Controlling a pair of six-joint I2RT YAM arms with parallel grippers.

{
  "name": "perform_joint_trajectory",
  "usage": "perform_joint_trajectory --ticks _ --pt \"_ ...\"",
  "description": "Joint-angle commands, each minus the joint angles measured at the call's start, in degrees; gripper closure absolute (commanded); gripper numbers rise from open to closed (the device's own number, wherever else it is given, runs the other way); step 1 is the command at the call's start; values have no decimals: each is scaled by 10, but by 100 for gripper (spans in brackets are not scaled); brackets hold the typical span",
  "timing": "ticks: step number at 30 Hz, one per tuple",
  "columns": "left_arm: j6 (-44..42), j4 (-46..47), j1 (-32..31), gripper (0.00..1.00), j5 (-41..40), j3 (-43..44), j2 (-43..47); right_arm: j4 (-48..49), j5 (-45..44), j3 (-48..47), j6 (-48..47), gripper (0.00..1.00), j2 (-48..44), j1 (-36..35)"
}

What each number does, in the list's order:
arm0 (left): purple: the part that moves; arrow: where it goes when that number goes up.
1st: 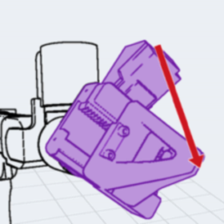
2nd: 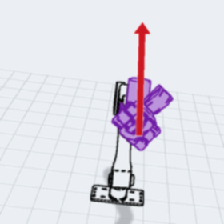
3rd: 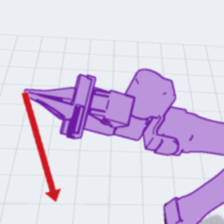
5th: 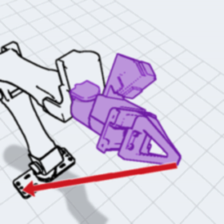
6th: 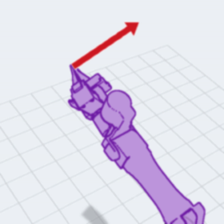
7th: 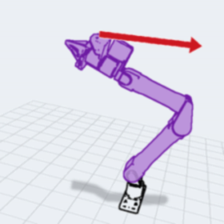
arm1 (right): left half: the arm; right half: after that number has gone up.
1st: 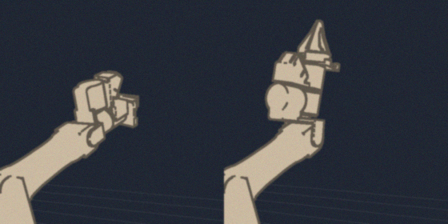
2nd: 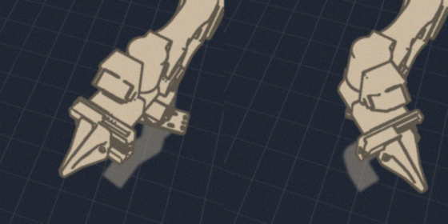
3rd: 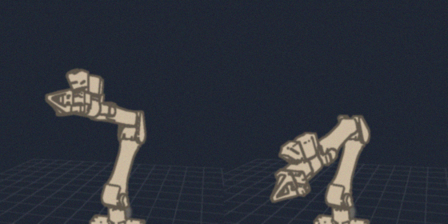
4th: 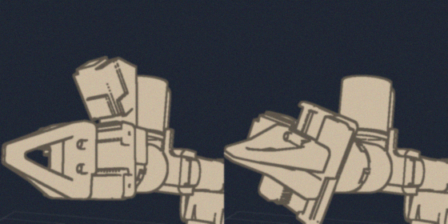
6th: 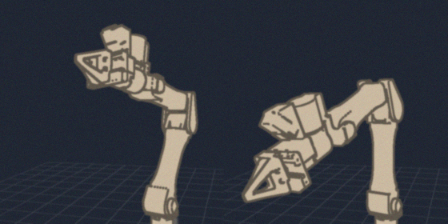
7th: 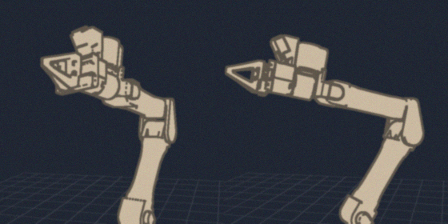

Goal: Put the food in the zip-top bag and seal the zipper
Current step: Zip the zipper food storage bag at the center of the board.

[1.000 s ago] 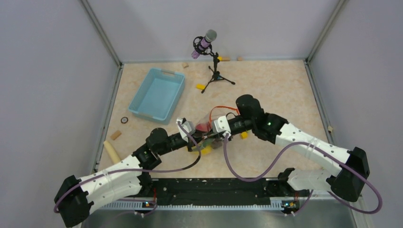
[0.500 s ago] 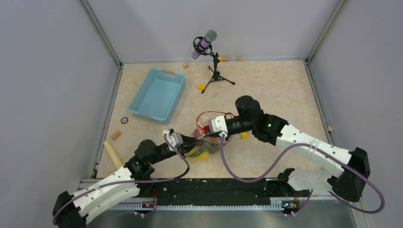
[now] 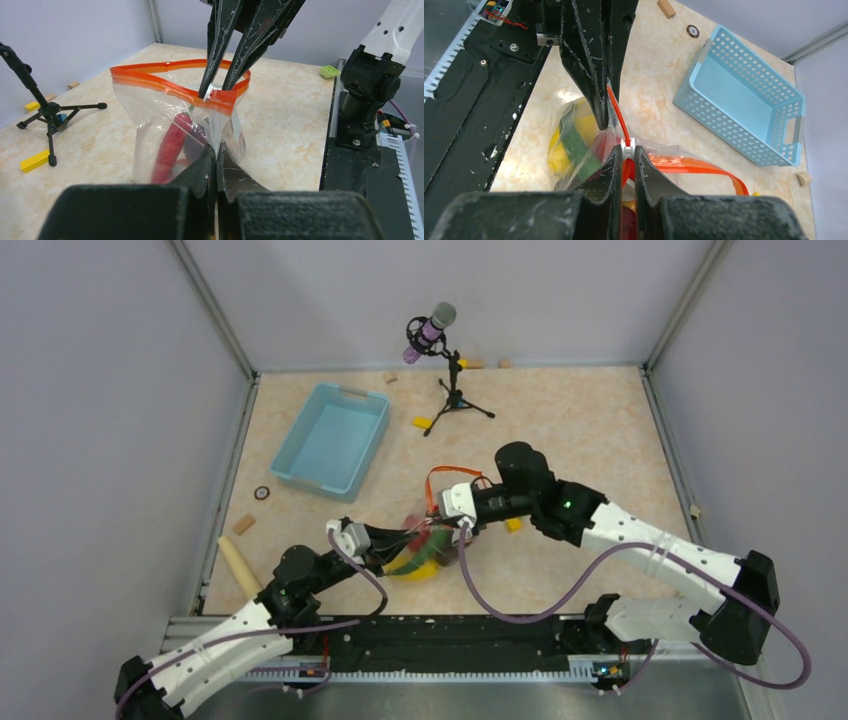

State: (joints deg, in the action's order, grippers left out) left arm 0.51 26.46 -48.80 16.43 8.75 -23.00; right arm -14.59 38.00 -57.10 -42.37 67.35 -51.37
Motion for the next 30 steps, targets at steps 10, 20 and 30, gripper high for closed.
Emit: perform_joint_trajectory --ticks 10,20,30 --pt "21 37 -1 100 -73 -19 39 -3 -80 -18 -11 100 -27 11" --pt "34 51 -1 100 -125 -27 40 -3 -87 -16 -16 100 -25 11" --pt "57 93 -1 100 -229 -48 53 -6 -107 -12 -26 100 -24 10"
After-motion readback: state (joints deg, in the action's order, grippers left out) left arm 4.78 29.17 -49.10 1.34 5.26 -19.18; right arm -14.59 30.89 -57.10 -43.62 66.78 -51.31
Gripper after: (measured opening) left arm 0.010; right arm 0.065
